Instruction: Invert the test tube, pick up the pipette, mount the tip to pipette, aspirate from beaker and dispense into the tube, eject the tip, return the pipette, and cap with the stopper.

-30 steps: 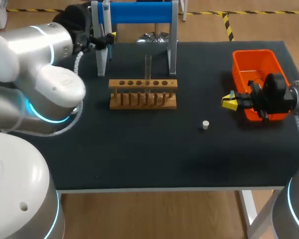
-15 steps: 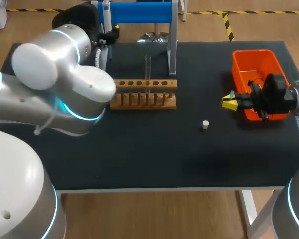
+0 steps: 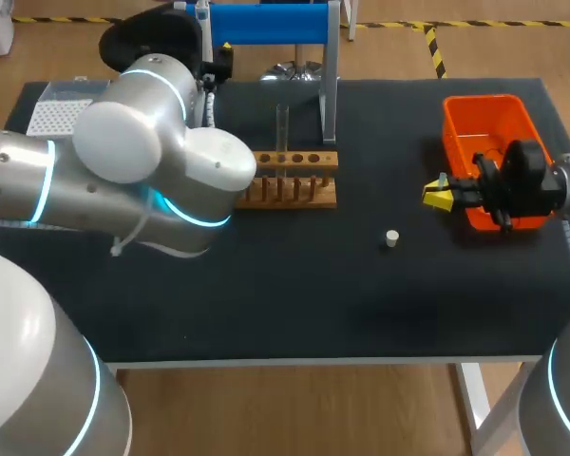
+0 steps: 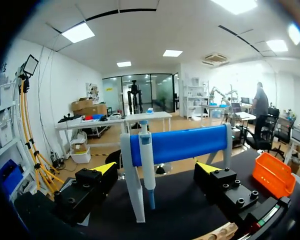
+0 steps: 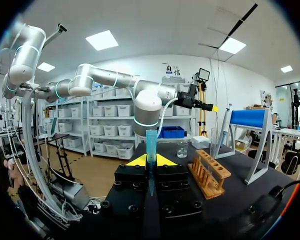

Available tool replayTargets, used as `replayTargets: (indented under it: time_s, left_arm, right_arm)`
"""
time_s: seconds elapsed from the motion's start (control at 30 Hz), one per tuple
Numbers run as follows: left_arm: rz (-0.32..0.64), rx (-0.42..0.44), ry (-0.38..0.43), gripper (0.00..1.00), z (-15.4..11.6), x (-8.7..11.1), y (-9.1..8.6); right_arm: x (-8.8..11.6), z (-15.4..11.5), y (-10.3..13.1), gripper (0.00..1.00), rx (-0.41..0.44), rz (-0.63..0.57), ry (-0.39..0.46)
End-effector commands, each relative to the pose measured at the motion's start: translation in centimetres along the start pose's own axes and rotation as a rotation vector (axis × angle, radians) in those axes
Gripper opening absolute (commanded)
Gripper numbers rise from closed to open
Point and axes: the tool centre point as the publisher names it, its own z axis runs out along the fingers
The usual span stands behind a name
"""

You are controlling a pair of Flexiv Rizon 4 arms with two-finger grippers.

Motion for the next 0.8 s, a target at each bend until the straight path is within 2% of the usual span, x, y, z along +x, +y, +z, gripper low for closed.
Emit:
replayTargets:
  time_s: [0.03,0.27,0.37,0.43,0.63,0.7,0.8]
  left_arm:
    - [-0.008,0.015,-0.057,1.00,1.5,0.5,0.3]
    - [-0.025,0.024,-0.051,1.00,3.3,0.5,0.3]
    - [-0.029,0.025,-0.050,0.91,3.9,0.3,0.2]
    - [-0.030,0.029,-0.046,0.80,4.3,0.2,0.2]
    - [-0.011,0.053,-0.008,0.76,5.4,0.1,0.0]
    - [0.000,0.056,0.010,0.70,5.8,0.1,-0.1]
    - [0.002,0.052,0.018,0.67,6.2,-0.2,0.0]
  right_arm:
    - [0.1,0.0,0.0,0.00,0.001,0.000,-0.001]
    - [0.1,0.0,0.0,0.00,0.001,0.000,-0.001]
    - [0.1,0.0,0.0,0.00,0.001,0.000,-0.001]
    - [0.1,0.0,0.0,0.00,0.001,0.000,-0.001]
    - [0.1,0.0,0.0,0.00,0.001,0.000,-0.001]
    - [0.1,0.0,0.0,0.00,0.001,0.000,-0.001]
    - [0.1,0.0,0.0,0.00,0.001,0.000,-0.001]
